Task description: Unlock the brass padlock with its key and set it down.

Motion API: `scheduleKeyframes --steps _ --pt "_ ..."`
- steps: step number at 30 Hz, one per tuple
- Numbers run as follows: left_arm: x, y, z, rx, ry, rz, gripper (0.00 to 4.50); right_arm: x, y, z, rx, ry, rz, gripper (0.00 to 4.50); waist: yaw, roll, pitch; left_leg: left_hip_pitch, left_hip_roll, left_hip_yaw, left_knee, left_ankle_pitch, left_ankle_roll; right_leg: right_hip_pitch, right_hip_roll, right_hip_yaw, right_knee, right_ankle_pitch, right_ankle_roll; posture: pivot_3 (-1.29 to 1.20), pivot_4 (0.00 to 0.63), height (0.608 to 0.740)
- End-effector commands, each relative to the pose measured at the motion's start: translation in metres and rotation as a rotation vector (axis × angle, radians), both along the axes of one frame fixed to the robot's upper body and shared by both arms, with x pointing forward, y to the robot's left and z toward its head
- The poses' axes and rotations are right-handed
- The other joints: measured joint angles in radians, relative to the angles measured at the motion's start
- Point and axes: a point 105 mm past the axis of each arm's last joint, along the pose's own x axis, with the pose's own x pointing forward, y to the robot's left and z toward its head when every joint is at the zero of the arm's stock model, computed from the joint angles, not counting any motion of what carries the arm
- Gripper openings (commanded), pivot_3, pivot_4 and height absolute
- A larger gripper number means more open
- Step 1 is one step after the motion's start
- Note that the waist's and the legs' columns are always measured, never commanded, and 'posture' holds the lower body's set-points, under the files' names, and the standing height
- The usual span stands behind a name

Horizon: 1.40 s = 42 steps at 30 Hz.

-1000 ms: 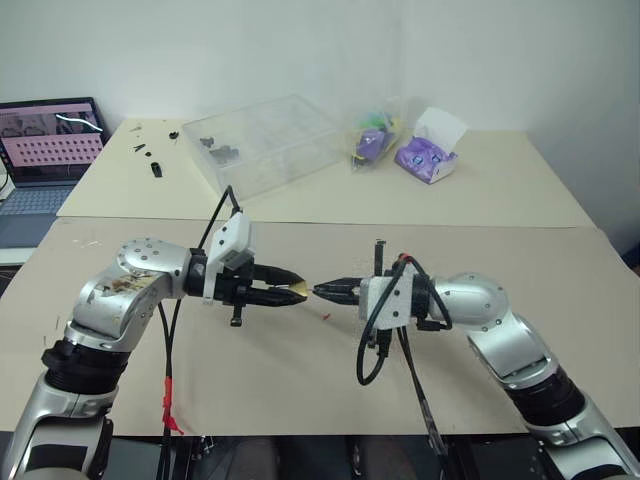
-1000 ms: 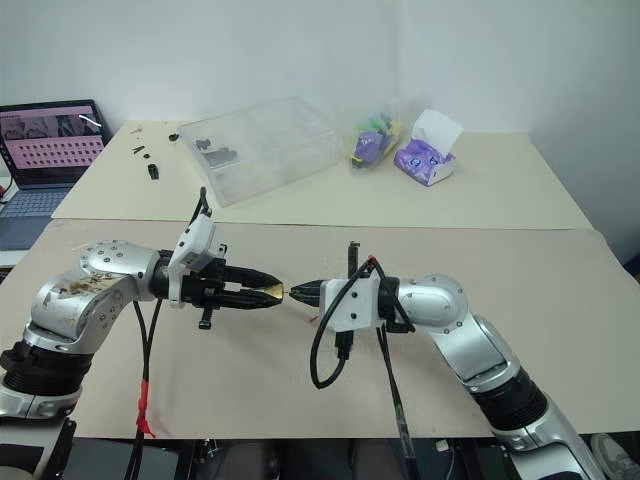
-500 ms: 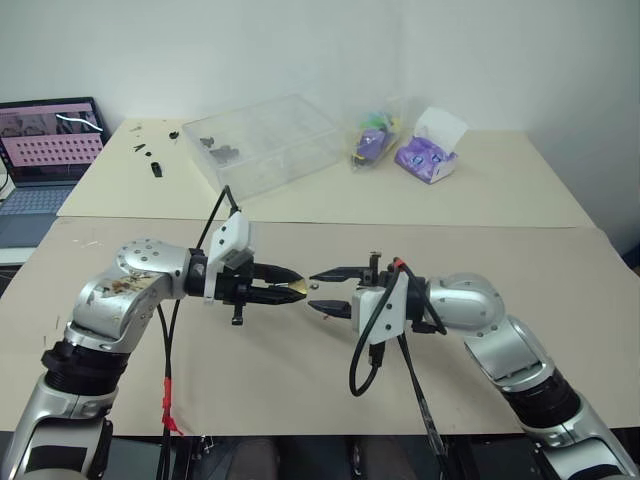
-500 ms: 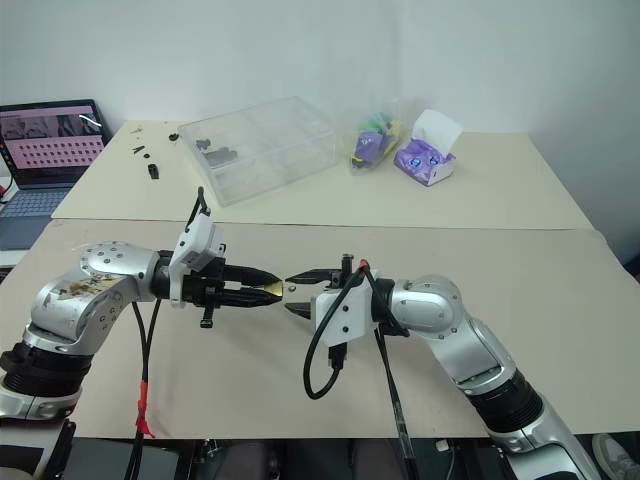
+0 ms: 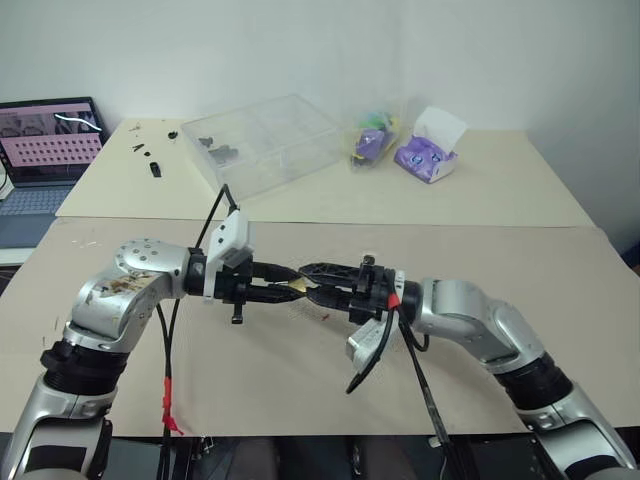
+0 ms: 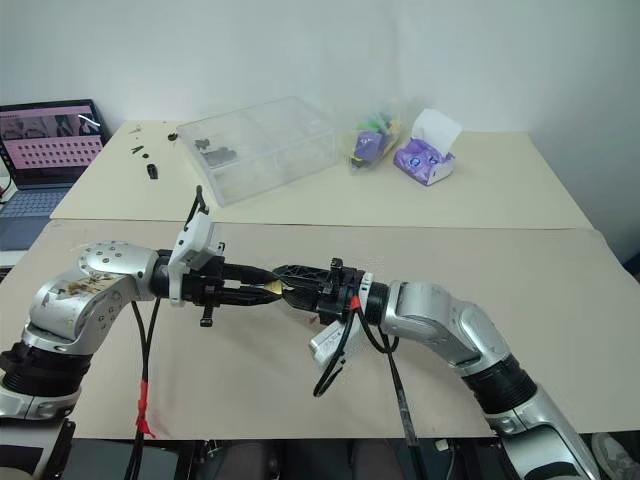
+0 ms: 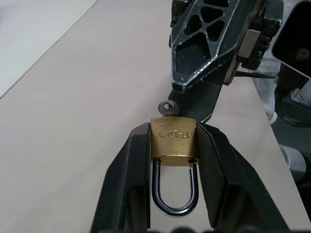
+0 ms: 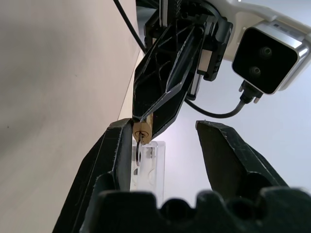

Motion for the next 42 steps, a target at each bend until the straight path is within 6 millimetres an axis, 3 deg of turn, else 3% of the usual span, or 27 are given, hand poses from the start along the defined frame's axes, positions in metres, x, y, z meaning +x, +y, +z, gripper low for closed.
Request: scheduleKeyframes --steps 1,6,12,14,26,28,35,42 --pt "-0.001 -0.002 0.015 -0.013 -0.061 -0.013 0.84 -0.001 0.003 0.018 0.055 -0.075 0.027 2.49 0.0 0.0 0.0 0.0 0.0 0.0 0.0 0.0 0.0 0.0 0.0 0.0 0.0 0.0 0.0 0.0 0.15 0.74" --pt "0.0 -0.003 0.016 -0.014 -0.064 -0.014 0.84 0.0 0.002 0.017 0.056 -0.067 0.025 2.49 0.0 0.0 0.0 0.0 0.0 0.0 0.0 0.0 0.0 0.0 0.0 0.0 0.0 0.0 0.0 0.0 0.15 0.74" --pt "0.0 -0.002 0.016 -0.013 -0.064 -0.011 0.84 0.0 0.003 0.018 0.058 -0.065 0.029 0.9 -0.001 0.0 0.0 0.0 0.0 0.0 0.0 0.0 0.0 0.0 0.0 0.0 0.0 0.0 0.0 0.0 0.15 0.74" --pt "0.0 -0.002 0.016 -0.014 -0.064 -0.01 0.84 0.0 0.004 0.018 0.058 -0.066 0.03 0.15 -0.001 0.0 0.0 0.0 0.0 0.0 0.0 0.0 0.0 0.0 0.0 0.0 0.0 0.0 0.0 0.0 0.15 0.74" --pt "-0.003 -0.002 0.013 -0.001 -0.063 -0.018 0.84 0.001 0.004 0.016 0.051 -0.048 0.017 0.07 -0.001 0.0 0.0 0.0 0.0 0.0 0.0 0.0 0.0 0.0 0.0 0.0 0.0 0.0 0.0 0.0 0.15 0.74" --pt "-0.004 -0.001 0.014 -0.008 -0.059 -0.025 1.84 0.0 0.004 0.015 0.051 -0.047 0.017 0.07 -0.001 0.0 0.0 0.0 0.0 0.0 0.0 0.0 0.0 0.0 0.0 0.0 0.0 0.0 0.0 0.0 0.15 0.74" --pt "-0.005 0.0 0.02 -0.026 -0.078 -0.023 4.45 0.003 0.003 0.014 0.046 -0.04 0.008 0.07 -0.001 0.0 0.0 0.0 0.0 0.0 0.0 0.0 0.0 0.0 0.0 0.0 0.0 0.0 0.0 0.0 0.15 0.74" --pt "0.001 0.018 0.051 -0.114 -0.016 0.02 4.45 0.003 0.002 0.013 0.045 -0.03 0.001 0.07 -0.004 0.0 0.0 0.0 0.0 -0.001 0.0 0.0 0.0 0.0 0.0 0.0 0.001 0.0 0.0 0.0 0.15 0.74"
